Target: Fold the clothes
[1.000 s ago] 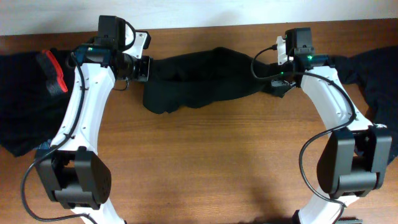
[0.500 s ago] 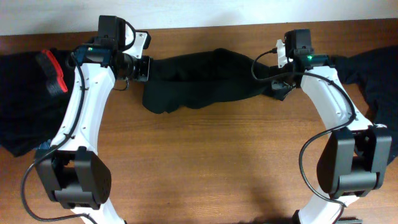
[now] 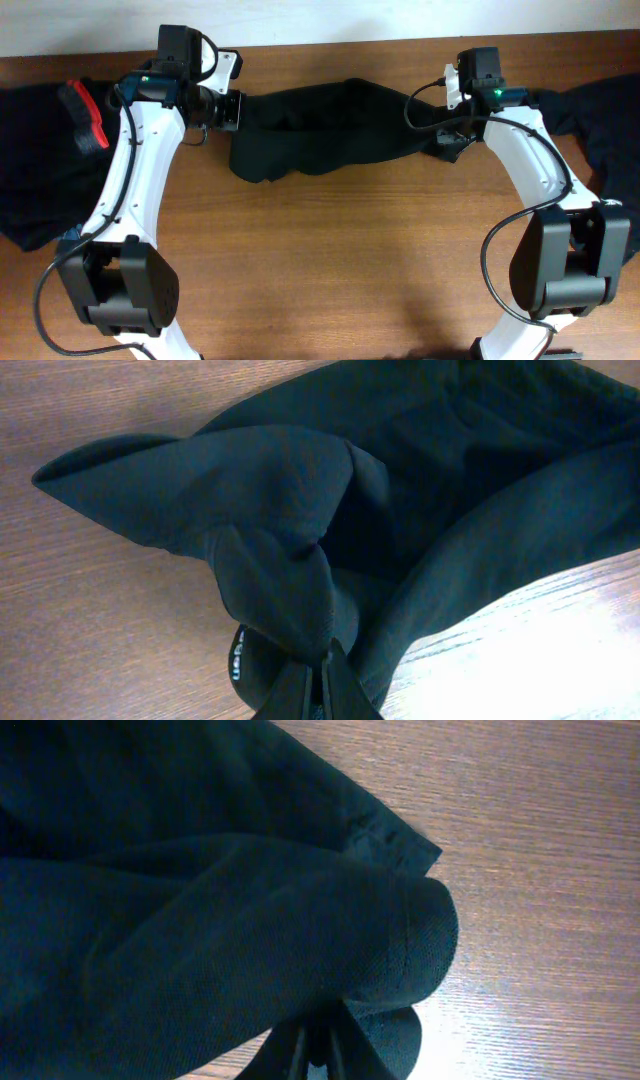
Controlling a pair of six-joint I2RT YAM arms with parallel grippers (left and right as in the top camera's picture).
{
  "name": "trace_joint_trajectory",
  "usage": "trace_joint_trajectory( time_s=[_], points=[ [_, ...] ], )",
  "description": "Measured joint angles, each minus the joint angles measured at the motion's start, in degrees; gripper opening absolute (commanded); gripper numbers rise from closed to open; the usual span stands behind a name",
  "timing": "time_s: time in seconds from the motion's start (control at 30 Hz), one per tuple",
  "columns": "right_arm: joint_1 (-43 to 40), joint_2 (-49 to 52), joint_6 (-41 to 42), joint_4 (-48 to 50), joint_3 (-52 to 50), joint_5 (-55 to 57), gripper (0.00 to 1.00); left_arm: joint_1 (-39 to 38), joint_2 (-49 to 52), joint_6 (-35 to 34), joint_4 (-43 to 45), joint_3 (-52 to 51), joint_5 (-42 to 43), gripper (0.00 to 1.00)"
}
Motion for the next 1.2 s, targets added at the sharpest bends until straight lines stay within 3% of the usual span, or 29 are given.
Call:
trace_joint_trajectory(
  time_s=[0.1,0.23,0.4,0.73,0.8,1.2],
  points=[
    [0.0,0.0,-0.1,0.0,0.0,0.0,0.05,0.0,0.0,0.0,0.0,0.0,0.0,0.0],
    [0.0,0.0,0.0,0.0,0.0,0.1,0.11,0.0,0.0,0.0,0.0,0.0,0.0,0.01],
    [0.0,0.0,0.0,0.0,0.0,0.2,0.05,0.0,0.0,0.0,0.0,0.0,0.0,0.0],
    [0.0,0.0,0.0,0.0,0.0,0.2,0.13,0.0,0.0,0.0,0.0,0.0,0.0,0.01],
    [0.0,0.0,0.0,0.0,0.0,0.2,0.19,0.0,0.0,0.0,0.0,0.0,0.0,0.01],
    [0.0,0.0,0.0,-3.4,0.0,0.4,0.19,0.0,0.0,0.0,0.0,0.0,0.0,0.0]
  ],
)
